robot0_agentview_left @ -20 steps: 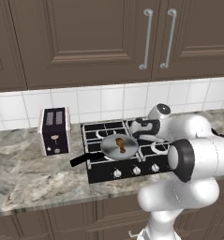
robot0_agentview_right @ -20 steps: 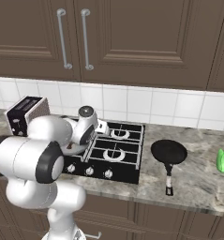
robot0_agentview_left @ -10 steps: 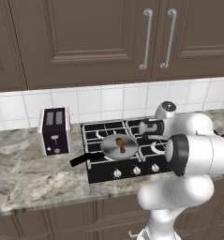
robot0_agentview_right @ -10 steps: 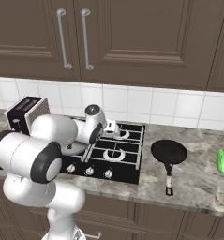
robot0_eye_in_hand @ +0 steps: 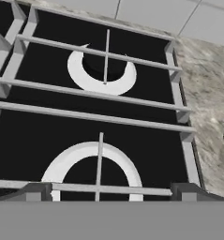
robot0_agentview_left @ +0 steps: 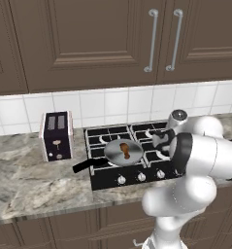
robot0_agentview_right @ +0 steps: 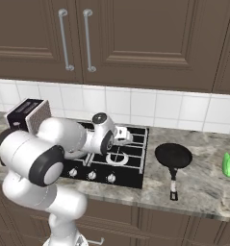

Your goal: Place both pans onto different burners. Then place the corn and the chicken drumstick on different pans.

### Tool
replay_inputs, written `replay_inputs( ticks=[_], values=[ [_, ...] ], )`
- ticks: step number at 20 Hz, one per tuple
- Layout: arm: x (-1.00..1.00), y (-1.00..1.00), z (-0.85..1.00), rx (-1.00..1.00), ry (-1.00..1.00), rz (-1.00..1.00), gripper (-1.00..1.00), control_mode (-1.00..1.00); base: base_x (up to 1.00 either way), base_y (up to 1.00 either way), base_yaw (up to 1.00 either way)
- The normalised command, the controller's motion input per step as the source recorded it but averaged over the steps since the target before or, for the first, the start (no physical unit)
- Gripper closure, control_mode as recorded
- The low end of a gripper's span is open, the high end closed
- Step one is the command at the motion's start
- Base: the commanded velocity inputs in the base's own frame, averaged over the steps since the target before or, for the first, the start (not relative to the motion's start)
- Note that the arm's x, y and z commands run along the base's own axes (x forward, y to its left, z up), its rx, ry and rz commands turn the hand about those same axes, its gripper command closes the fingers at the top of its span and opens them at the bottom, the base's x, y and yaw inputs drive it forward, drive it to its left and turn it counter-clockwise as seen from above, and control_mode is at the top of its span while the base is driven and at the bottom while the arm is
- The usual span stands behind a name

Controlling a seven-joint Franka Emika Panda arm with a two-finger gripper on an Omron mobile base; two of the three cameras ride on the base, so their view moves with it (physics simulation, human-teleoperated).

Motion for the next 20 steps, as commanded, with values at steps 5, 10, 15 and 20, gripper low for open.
replay_inputs(
  ticks=[5, 10, 15, 20],
  values=[
    [-0.12, -0.58, -0.12, 0.00, 0.00, 0.00, -1.00, -1.00, 0.00, 0.00, 0.00],
    [-0.04, -0.55, -0.02, 0.02, 0.01, 0.00, -1.00, -1.00, 0.00, 0.00, 0.00],
    [0.00, -0.56, -0.03, 0.09, 0.03, 0.00, -1.00, -1.00, 0.00, 0.00, 0.00],
    [-0.06, -0.56, 0.00, 0.11, 0.01, 0.00, -1.00, -1.00, 0.00, 0.00, 0.00]
  ],
)
